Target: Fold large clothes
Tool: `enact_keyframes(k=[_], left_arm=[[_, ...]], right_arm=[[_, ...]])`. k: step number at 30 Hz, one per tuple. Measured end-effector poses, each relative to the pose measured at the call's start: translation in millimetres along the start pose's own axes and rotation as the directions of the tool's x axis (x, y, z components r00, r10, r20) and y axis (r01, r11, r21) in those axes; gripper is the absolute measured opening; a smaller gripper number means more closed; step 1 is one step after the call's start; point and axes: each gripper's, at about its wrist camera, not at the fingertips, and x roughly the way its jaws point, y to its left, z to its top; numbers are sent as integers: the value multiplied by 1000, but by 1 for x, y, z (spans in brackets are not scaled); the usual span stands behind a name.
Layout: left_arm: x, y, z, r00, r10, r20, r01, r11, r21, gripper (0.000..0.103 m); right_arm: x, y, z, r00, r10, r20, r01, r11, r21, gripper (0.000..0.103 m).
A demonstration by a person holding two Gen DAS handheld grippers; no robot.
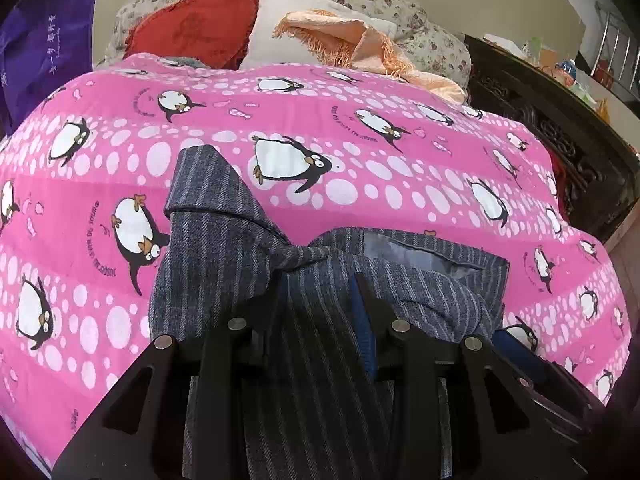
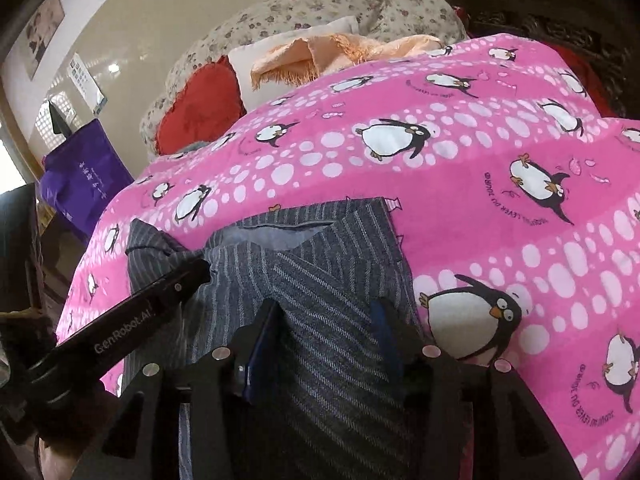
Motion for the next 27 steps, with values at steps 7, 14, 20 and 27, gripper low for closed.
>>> enact_keyframes(k=[7, 14, 20, 27], left_arm=[[0, -1, 0, 1000, -2, -1, 2, 1000, -2, 31], [0, -2, 0, 1000, 3, -2, -3, 1000, 0, 31], [2, -8, 5, 999, 35, -26, -34, 999, 27, 32], [-66, 13, 24, 989, -105, -102, 107, 994, 23, 55]], right_arm=[[0, 0, -1, 1000, 2, 4, -2, 1000, 1, 47], [0, -1, -1, 1000, 5, 6, -5, 1000, 3, 47], [0, 0, 1, 1000, 5, -5, -5, 1000, -2, 52], [-77, -21, 36, 996, 81, 25, -84, 991, 100, 70]])
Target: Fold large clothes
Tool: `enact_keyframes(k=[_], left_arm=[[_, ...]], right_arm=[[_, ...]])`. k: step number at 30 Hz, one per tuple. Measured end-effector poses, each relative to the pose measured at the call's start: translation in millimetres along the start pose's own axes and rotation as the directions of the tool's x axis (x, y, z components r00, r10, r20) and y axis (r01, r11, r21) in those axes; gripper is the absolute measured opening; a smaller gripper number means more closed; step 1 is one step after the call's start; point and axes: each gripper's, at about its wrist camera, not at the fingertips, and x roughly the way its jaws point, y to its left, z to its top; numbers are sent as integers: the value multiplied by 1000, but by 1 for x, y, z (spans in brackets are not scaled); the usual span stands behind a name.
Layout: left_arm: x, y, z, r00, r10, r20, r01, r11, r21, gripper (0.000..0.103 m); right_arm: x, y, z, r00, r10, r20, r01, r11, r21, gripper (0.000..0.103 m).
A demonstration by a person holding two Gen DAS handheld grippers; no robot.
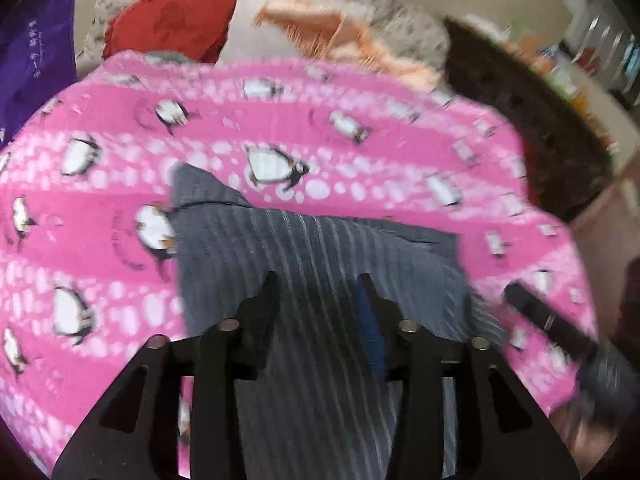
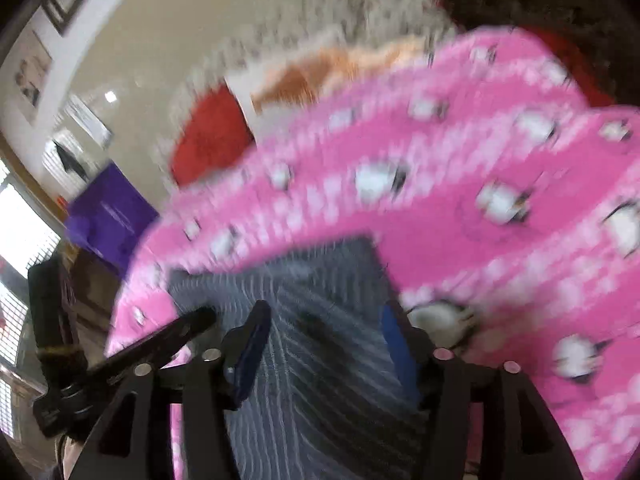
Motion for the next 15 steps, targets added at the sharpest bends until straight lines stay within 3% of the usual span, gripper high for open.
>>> enact_keyframes(k=[1, 2, 4, 8, 10, 13, 15], left_arm=[[-16, 5, -5, 999, 10, 33, -10, 1000, 12, 80], [-31, 12, -15, 997, 27, 78, -29, 999, 23, 91], [-47, 24, -39, 991, 37, 129, -44, 998, 54, 91], [-25, 42, -87, 1000, -15, 7, 15, 998, 54, 91], [-10, 48, -106, 996, -83, -44, 83, 996, 13, 91], [-9, 55, -121, 992, -130, 7, 130, 991, -36, 92], [-9, 55, -125, 991, -130, 26, 130, 991, -29, 92]], right_arm=[[-12, -2, 2, 1000, -8, 16, 9, 1000, -24, 78], [-23, -5, 1, 1000, -14, 27, 15, 998, -53, 78], [-35, -14, -8, 1000, -18, 13, 20, 994, -109, 78], [-24, -34, -36, 997, 32, -77, -41, 991, -124, 78], [-10, -43, -52, 984, 124, -128, -135, 988, -80, 78], [16, -54, -65, 959, 198, -202, -207, 978, -20, 78], [36, -61, -73, 940, 237, -246, -241, 970, 15, 86]])
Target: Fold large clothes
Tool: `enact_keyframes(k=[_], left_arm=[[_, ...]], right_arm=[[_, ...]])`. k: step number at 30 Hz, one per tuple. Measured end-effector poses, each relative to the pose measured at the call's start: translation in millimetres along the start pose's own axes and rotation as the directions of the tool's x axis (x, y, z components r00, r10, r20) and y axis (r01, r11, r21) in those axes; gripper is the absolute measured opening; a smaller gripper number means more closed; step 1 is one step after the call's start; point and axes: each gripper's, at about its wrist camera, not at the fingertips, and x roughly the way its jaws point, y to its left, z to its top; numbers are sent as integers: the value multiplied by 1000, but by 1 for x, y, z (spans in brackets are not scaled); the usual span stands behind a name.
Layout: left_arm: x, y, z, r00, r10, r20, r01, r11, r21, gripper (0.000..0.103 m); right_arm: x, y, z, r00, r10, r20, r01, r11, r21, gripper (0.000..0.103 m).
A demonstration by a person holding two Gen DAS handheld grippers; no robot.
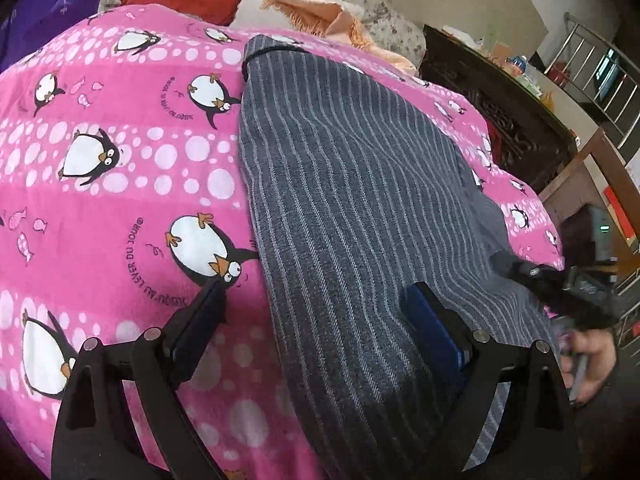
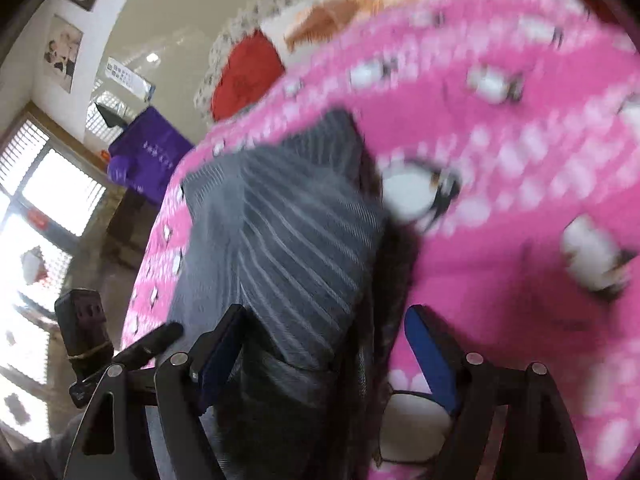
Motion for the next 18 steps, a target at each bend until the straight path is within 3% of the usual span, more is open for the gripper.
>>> enact_keyframes(k=[1, 3, 4, 5, 6, 8, 12, 16, 18], left_arm=[[-1, 0, -2, 1000, 2, 2, -2, 1000, 5, 92], [-1, 0, -2, 1000, 0, -7, 0, 1000, 3, 93], [-1, 1, -1, 1000, 0, -13, 0, 1000, 2, 92], [-2, 0, 0, 1000, 4, -22, -4, 1000, 1, 91], [-1, -2, 1, 1000, 4, -25, -4, 1000, 1, 87], [-2, -8, 0, 999, -29, -31, 29, 1000, -1, 65], [3, -13, 0, 1000, -20, -15, 20, 1000, 15, 66], [8, -8, 2, 996, -85, 2, 85, 996, -13, 78], [10, -11, 2, 996, -84, 2, 84, 996, -6, 78]], right_arm=[[-1, -1, 1, 999, 27, 36, -26, 1000, -15, 90], [1, 0, 5, 998, 52, 33, -50, 998, -35, 88], [2, 2, 9, 998, 57, 38, -55, 996, -68, 71], [4, 8, 12, 998, 51, 36, -46, 992, -116, 61], [6, 13, 12, 998, 49, 32, -43, 987, -156, 60], [11, 28, 11, 999, 5, 51, 9, 961, -275, 54], [23, 27, 6, 997, -37, 71, 56, 955, -293, 57], [27, 26, 5, 998, -13, 61, 30, 958, -287, 60], [30, 25, 6, 999, -1, 52, 16, 958, -286, 55]])
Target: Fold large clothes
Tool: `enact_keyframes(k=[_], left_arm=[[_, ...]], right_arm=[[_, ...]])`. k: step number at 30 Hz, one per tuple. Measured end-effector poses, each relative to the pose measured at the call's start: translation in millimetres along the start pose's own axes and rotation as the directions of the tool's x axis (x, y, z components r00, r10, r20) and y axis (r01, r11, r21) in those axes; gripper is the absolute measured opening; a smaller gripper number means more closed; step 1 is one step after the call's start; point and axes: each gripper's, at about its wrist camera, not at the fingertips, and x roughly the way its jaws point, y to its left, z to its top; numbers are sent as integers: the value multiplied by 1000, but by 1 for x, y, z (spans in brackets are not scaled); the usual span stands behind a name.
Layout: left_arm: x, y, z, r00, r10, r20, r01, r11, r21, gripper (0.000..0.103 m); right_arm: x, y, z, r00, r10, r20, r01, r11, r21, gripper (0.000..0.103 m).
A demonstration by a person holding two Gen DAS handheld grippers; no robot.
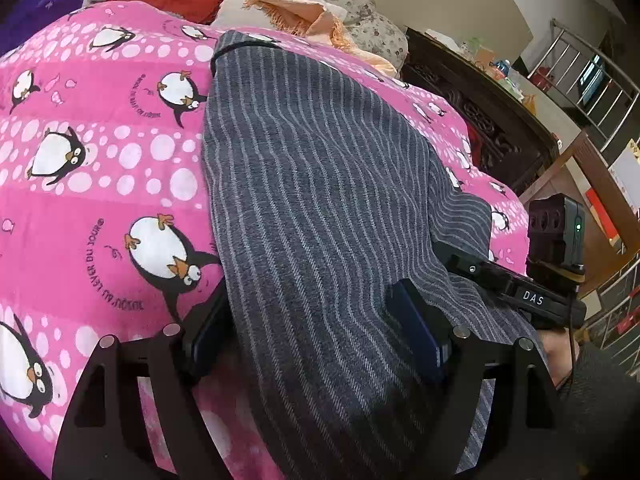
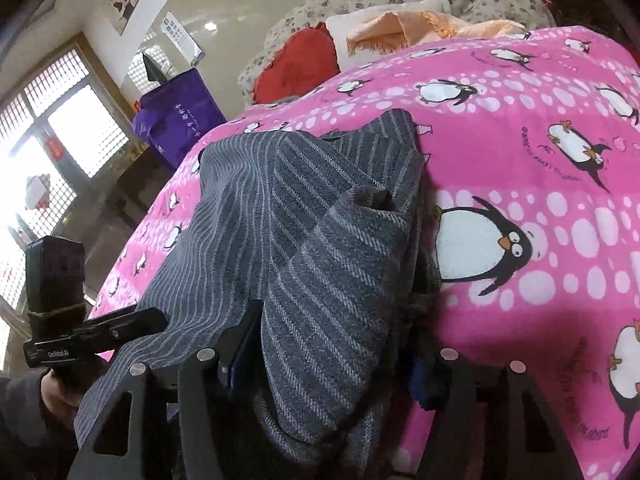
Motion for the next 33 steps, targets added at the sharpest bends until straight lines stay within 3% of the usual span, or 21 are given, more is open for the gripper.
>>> enact_keyframes(k=[1, 2, 4, 8, 11, 17, 21, 24, 26, 29, 30, 31, 33], left_arm=[[0, 0, 1, 1000, 0, -1, 0, 1000, -1, 69], [-2, 1, 2, 1000, 10, 3, -10, 1000, -8, 51], [-6, 2, 4, 1000, 15, 16, -14, 1000, -24, 32], [-30, -6, 13, 998, 18, 63, -20, 999, 30, 24], [-44, 5, 20, 997, 16, 80, -18, 1000, 26, 23], [-75, 57, 24, 991, 86, 99, -84, 996, -22, 23], [-71, 84, 17, 994, 100, 39, -97, 993, -66, 28], [-72, 79, 17, 993, 111, 32, -109, 992, -55, 30], [-83, 73, 19, 990, 136, 37, -134, 989, -55, 29], [-111, 68, 21, 986, 143, 86, -139, 989, -49, 30], [-123, 67, 20, 984, 143, 104, -139, 989, -48, 32], [-138, 63, 18, 981, 148, 124, -143, 989, -46, 40], [-159, 56, 11, 974, 162, 158, -157, 987, -44, 65]], right_arm=[[1, 0, 0, 1000, 8, -4, -8, 1000, 2, 48], [1, 1, 0, 1000, 24, -9, -24, 1000, 8, 44], [4, 1, -2, 999, 48, -21, -47, 998, 43, 39], [6, 4, -5, 997, 80, -13, -78, 989, 127, 38], [9, 16, -9, 996, 94, 9, -94, 981, 169, 38], [43, 72, -10, 993, 107, 39, -112, 981, 156, 38], [61, 99, -4, 1000, 14, 16, -15, 995, 94, 43], [55, 96, -2, 1000, 20, -6, -20, 994, 107, 45], [40, 99, 2, 1000, -21, -22, 23, 995, 97, 47], [9, 101, 4, 999, -51, -18, 52, 992, 116, 48], [-5, 103, 2, 998, -69, -12, 70, 990, 121, 48], [-19, 106, -2, 996, -84, -4, 84, 989, 125, 48], [-43, 116, -10, 990, -143, -5, 142, 983, 118, 48]])
